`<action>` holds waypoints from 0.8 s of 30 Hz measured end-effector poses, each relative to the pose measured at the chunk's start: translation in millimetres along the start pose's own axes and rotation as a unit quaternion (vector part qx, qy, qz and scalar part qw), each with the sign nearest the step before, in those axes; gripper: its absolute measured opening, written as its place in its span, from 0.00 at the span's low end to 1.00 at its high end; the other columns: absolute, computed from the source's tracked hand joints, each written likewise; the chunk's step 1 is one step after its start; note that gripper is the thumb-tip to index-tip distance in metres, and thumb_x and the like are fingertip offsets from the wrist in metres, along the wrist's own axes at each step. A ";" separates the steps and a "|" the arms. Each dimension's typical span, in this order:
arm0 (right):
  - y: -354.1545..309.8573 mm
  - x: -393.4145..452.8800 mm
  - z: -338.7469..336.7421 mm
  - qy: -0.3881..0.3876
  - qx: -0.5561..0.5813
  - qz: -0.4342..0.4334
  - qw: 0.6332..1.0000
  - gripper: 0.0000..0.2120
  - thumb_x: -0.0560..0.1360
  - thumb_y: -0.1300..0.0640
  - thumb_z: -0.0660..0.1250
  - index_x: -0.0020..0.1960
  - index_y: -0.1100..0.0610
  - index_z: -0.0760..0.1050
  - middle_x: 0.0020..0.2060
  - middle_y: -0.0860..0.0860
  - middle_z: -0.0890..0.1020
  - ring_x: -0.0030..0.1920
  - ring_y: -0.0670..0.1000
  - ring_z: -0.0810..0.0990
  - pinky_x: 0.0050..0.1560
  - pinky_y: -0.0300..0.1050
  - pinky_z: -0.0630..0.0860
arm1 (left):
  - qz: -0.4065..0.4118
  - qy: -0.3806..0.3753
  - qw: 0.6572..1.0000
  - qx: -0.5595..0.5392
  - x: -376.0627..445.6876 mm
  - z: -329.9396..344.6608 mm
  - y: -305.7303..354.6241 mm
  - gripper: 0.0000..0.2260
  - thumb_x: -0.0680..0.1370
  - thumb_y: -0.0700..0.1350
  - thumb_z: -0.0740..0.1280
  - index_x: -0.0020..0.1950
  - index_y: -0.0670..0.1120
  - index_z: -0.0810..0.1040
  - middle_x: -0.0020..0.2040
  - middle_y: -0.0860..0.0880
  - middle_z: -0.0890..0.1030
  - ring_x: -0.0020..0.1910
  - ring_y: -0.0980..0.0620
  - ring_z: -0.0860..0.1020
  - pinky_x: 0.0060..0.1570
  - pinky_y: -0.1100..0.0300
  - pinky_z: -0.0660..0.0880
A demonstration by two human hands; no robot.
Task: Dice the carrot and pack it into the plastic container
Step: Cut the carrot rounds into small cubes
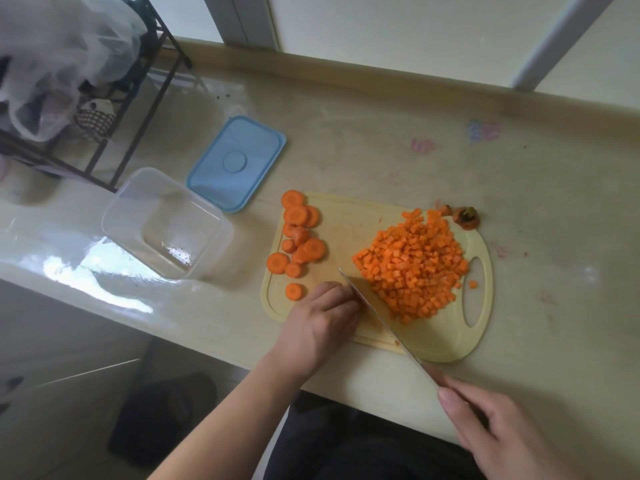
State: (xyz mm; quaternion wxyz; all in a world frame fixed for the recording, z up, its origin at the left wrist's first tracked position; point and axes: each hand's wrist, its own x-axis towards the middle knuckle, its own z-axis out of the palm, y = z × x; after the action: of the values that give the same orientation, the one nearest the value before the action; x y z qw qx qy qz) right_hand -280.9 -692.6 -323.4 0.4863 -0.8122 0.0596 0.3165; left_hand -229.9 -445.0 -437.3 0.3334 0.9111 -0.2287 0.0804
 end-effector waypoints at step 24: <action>-10.0 17.0 6.9 -0.027 -0.014 -0.018 0.999 0.18 0.74 0.44 0.57 0.60 0.43 0.78 0.23 0.32 0.72 0.31 0.34 0.74 0.35 0.26 0.67 | -0.006 0.052 0.998 0.022 -8.9 7.8 7.0 0.05 0.80 0.40 0.71 0.49 0.38 0.85 0.52 0.44 0.84 0.51 0.45 0.80 0.51 0.53 0.79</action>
State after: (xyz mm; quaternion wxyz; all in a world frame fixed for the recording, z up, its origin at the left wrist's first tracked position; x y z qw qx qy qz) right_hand -266.5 -678.1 -327.9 0.4818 -0.8110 0.0275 0.3308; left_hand -241.1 -451.5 -441.9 0.3251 0.9142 -0.2037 0.1303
